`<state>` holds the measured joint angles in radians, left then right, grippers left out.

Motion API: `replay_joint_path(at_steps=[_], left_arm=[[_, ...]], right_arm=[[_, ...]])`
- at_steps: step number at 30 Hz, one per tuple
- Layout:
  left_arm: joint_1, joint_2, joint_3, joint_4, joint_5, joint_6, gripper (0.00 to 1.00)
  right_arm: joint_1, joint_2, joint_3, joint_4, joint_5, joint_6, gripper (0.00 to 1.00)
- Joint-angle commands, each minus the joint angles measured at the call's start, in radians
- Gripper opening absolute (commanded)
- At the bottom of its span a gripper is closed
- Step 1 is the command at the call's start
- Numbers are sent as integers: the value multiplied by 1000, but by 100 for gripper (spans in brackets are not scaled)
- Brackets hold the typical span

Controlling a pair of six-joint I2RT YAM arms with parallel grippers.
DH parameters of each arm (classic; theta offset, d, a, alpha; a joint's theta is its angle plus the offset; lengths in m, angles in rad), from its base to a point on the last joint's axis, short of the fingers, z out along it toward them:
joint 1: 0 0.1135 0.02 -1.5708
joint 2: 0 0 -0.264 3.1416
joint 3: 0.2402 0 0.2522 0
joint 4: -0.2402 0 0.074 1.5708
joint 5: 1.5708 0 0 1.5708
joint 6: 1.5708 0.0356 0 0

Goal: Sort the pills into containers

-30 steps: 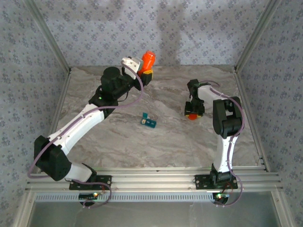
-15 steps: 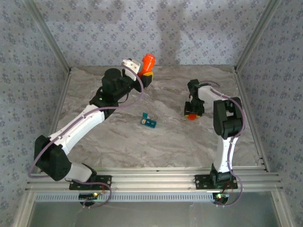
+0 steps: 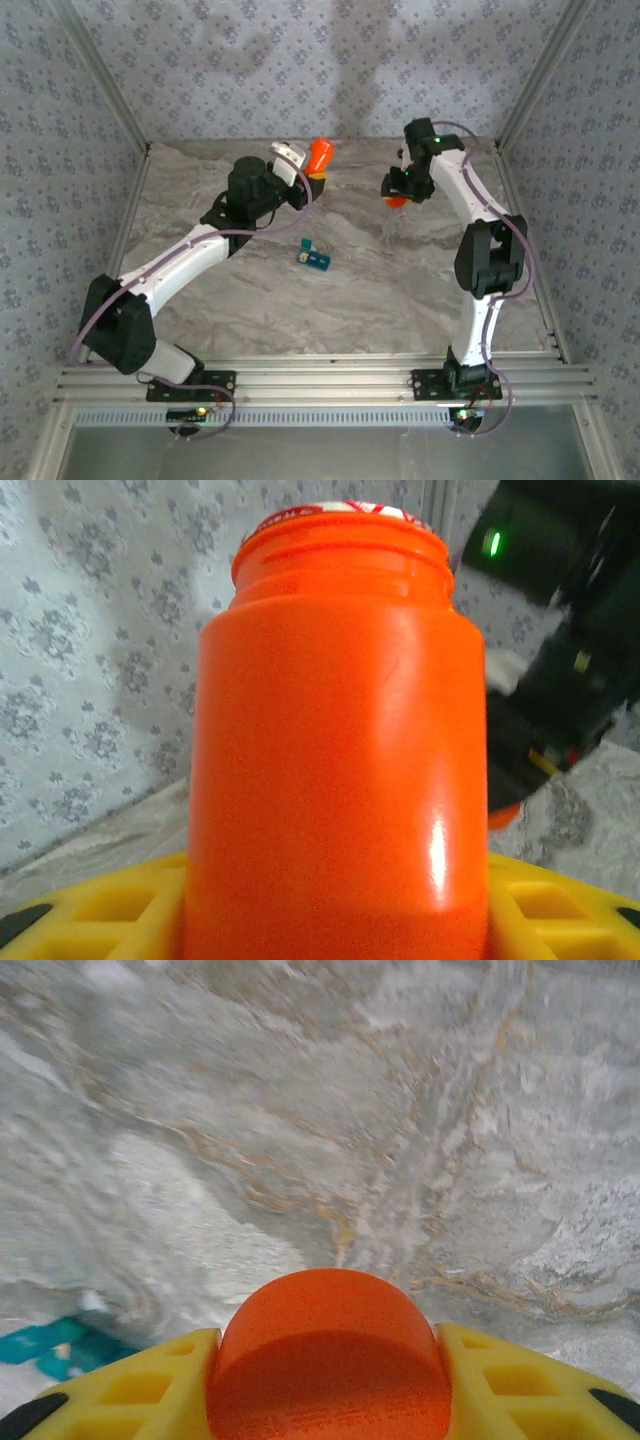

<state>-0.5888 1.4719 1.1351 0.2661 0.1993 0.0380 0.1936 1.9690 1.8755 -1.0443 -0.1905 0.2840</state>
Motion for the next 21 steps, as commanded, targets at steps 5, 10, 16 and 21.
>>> replay_joint_path(at_steps=[5, 10, 16, 21], left_arm=[[13, 58, -12, 89, 102, 52, 0], [19, 117, 0, 97, 165, 77, 0], [23, 202, 55, 92, 252, 95, 0], [25, 274, 118, 76, 315, 115, 0]], right_arm=[[-41, 2, 242, -190, -146, 35, 31], [-73, 18, 339, -228, -233, 33, 31], [-119, 30, 404, -234, -381, 17, 31], [-125, 53, 442, -238, -508, 1, 31]])
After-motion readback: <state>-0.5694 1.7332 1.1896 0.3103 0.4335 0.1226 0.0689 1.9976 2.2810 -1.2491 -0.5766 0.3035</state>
